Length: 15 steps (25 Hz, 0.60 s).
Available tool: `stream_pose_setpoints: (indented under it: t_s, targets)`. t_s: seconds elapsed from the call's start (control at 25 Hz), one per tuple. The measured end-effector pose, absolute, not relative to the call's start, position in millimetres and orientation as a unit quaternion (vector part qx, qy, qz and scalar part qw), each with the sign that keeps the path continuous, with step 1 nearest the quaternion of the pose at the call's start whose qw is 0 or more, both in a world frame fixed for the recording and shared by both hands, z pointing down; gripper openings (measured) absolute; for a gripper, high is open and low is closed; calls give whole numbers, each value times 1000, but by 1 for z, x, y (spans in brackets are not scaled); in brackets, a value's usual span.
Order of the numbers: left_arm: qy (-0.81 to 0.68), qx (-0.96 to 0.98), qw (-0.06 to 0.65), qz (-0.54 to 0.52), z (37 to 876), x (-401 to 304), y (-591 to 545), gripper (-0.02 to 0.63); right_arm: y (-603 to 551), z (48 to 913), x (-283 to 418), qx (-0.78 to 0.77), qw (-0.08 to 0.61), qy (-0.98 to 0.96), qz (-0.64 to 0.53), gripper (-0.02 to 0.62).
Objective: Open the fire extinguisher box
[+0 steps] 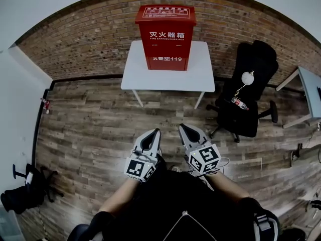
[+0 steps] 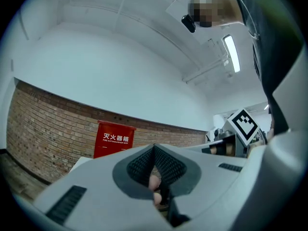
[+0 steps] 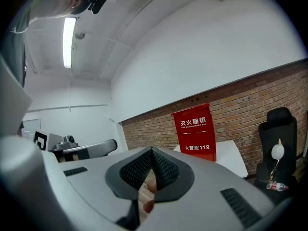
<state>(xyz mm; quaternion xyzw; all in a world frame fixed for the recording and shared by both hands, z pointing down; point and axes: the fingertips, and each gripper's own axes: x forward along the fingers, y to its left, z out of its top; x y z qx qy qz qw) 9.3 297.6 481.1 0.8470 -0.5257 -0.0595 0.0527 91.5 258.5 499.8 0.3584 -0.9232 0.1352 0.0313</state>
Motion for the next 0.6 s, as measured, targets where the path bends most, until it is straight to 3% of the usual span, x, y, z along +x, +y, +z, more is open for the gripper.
stream_pose_setpoints:
  t_s: [0.6]
  targets:
    - [-493, 866, 52, -68, 467, -25, 199, 46, 166, 487, 63, 398, 26, -908, 127, 20]
